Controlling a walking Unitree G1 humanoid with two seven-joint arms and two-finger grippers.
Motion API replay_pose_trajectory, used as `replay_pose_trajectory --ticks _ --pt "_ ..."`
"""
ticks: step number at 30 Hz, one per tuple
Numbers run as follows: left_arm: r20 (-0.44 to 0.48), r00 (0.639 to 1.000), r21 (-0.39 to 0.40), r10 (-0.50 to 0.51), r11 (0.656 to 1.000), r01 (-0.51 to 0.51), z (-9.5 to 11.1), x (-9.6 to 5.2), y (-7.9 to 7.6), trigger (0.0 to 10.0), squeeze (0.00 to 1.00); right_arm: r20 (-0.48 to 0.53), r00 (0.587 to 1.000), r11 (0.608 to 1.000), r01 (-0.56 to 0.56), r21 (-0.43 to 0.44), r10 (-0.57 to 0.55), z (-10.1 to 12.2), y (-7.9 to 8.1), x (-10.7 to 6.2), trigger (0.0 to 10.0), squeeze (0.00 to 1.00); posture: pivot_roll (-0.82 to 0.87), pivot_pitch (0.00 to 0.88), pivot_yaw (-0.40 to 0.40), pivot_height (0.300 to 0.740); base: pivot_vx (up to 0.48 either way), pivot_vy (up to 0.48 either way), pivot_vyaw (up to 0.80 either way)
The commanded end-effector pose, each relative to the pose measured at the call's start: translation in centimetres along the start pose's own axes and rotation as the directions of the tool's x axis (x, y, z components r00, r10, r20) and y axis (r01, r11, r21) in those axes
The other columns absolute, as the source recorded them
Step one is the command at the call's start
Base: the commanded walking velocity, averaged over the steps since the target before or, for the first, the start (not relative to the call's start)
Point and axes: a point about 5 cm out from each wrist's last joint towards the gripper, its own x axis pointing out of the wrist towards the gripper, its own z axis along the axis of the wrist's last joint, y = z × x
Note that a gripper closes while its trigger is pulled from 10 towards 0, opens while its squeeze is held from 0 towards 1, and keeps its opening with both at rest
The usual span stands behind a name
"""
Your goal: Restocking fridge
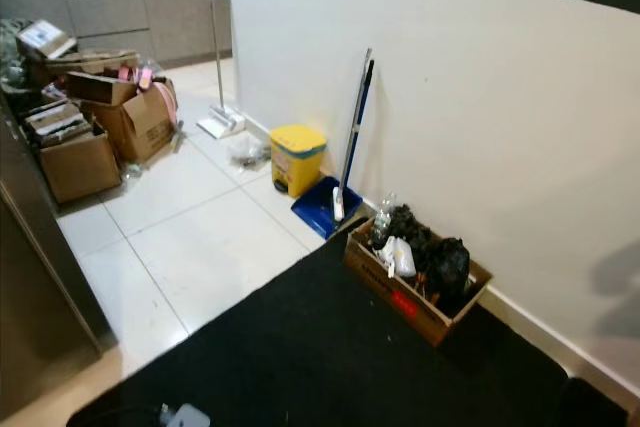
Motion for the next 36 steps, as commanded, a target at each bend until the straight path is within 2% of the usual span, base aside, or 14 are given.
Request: replay_pose_trajectory --ticks 1,10,36 --pt "-0.066 0.997 0.003 -0.031 1.0 0.031 -1.62 -0.19 -0.7 10.0 0.0 0.018 1.0 1.0 0.021 -0.002 -0.021 0.43 -0.61 -0.1 10.0 0.0 0.01 0.0 -0.063 0.74 0.27 0.0 0.0" --pt "-0.064 0.998 0.002 -0.029 1.0 0.029 -1.58 -0.18 -0.74 10.0 0.0 0.008 1.0 1.0 0.011 0.029 -0.011 0.27 -0.54 -0.09 10.0 0.0 0.01 0.0 -0.065 0.74 0.264 0.0 0.0" --pt "-0.07 0.997 -0.006 -0.027 1.0 0.026 -1.8 -0.23 -0.73 10.0 0.0 0.004 1.0 0.999 -0.018 0.039 0.018 0.22 -0.24 -0.06 10.0 0.0 0.01 0.0 -0.063 0.74 0.278 0.0 0.03"
